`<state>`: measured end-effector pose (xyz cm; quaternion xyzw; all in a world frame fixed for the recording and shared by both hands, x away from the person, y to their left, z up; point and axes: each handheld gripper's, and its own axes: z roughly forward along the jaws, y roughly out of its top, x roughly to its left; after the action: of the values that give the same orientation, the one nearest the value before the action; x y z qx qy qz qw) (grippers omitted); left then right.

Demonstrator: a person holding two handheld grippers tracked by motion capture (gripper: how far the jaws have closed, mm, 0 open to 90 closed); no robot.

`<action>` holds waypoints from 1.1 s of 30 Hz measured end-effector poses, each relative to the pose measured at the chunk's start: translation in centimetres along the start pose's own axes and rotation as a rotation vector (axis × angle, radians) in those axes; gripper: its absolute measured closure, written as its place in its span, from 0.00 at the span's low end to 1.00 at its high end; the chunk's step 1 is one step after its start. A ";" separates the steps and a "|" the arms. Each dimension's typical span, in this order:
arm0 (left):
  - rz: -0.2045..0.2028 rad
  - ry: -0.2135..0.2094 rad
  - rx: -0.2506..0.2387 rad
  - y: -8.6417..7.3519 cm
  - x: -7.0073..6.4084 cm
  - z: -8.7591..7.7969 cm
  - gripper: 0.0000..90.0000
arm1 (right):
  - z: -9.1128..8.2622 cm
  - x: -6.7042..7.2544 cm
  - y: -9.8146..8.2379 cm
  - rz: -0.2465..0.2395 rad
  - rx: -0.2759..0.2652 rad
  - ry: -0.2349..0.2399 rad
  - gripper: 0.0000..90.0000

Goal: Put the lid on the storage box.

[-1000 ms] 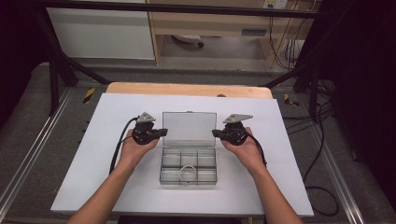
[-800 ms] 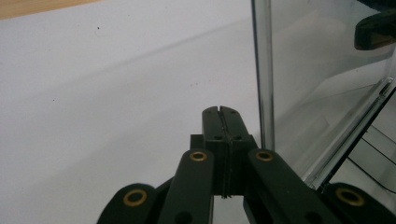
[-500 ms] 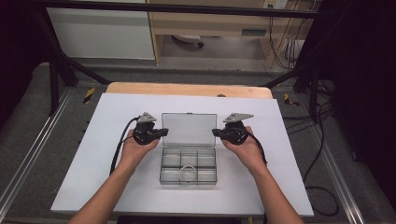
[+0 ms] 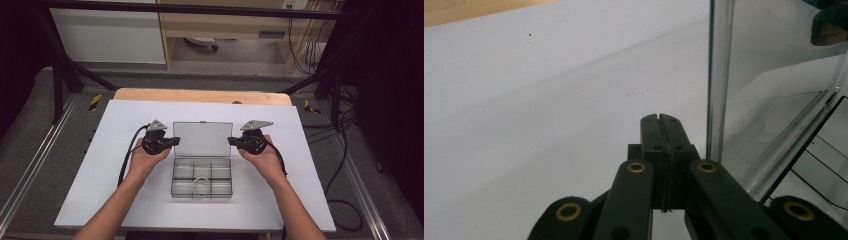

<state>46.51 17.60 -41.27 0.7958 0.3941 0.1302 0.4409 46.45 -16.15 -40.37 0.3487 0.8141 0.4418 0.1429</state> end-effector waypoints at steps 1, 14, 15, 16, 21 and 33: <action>0.000 0.000 -0.002 0.0 0.0 0.0 1.00 | -0.1 0.0 0.0 0.000 0.000 0.001 1.00; -0.003 0.012 -0.019 0.6 0.2 -0.6 1.00 | -0.6 -0.2 0.4 0.000 -0.009 -0.006 1.00; -0.004 0.015 -0.019 0.6 0.2 -0.7 1.00 | -0.6 -0.3 0.4 0.001 -0.010 -0.006 1.00; -0.004 0.016 -0.018 0.6 0.2 -0.7 1.00 | -0.7 -0.2 0.4 0.004 -0.009 -0.003 1.00; -0.007 0.015 -0.024 0.6 0.3 -1.0 1.00 | -0.8 -0.3 0.7 -0.004 -0.008 -0.008 1.00; -0.006 0.018 -0.025 1.0 0.2 -1.2 1.00 | -1.1 -0.2 1.2 -0.012 -0.007 -0.011 1.00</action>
<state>46.46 18.21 -39.83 0.7879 0.3988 0.1409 0.4477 46.56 -16.51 -38.75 0.3456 0.8140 0.4417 0.1512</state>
